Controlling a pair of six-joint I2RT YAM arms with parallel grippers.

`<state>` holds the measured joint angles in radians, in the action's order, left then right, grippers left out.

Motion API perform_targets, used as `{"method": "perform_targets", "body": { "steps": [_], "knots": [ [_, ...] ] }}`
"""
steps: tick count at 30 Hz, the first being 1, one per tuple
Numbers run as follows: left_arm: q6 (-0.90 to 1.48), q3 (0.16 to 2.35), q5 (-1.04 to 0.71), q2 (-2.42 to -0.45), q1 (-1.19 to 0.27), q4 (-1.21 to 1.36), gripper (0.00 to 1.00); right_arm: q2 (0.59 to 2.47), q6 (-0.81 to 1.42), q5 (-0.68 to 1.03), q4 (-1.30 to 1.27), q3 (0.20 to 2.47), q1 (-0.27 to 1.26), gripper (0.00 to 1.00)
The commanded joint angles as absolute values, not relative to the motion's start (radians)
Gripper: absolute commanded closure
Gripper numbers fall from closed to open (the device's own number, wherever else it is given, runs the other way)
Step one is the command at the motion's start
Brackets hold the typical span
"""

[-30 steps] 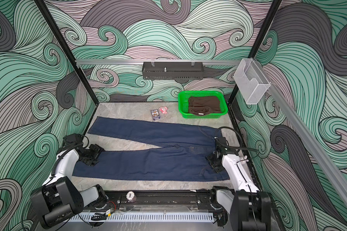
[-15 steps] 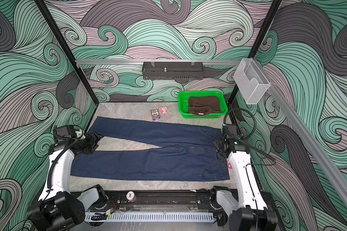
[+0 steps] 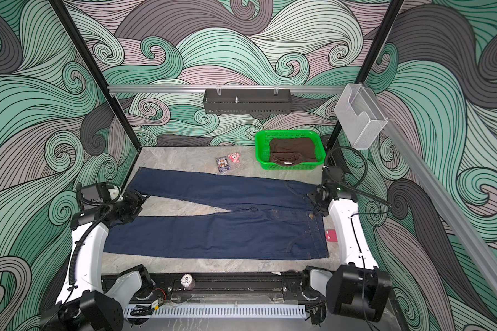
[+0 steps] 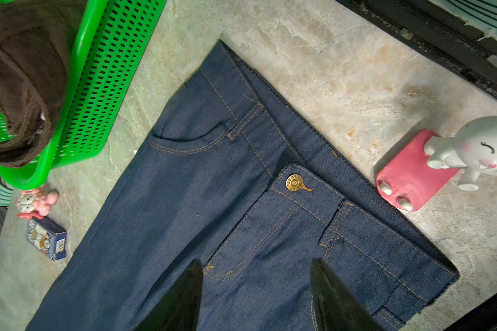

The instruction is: Fold and stack the trousers

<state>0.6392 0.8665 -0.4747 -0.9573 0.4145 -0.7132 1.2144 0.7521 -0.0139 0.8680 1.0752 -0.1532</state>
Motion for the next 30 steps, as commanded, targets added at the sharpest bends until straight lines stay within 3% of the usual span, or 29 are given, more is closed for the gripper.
{"method": "perform_targets", "body": {
  "steps": [1,13,20,25,30],
  "knots": [
    [0.655,0.882,-0.420,-0.958,0.407,-0.676,0.30,1.253,0.698,0.047,0.832,1.124,-0.174,0.39],
    [0.675,1.152,-0.271,-1.248,0.368,-0.679,0.31,1.594,0.734,0.144,0.628,1.237,-0.250,0.43],
    [0.707,1.251,-0.211,-1.415,0.336,-0.636,0.31,1.834,0.803,0.204,0.591,1.377,-0.317,0.53],
    [0.713,1.311,-0.152,-1.533,0.313,-0.624,0.31,1.942,0.930,0.162,0.691,1.496,-0.322,0.52],
    [0.714,1.361,-0.102,-1.611,0.302,-0.614,0.31,2.061,1.041,0.130,0.905,1.693,-0.312,0.44]
  ]
}}
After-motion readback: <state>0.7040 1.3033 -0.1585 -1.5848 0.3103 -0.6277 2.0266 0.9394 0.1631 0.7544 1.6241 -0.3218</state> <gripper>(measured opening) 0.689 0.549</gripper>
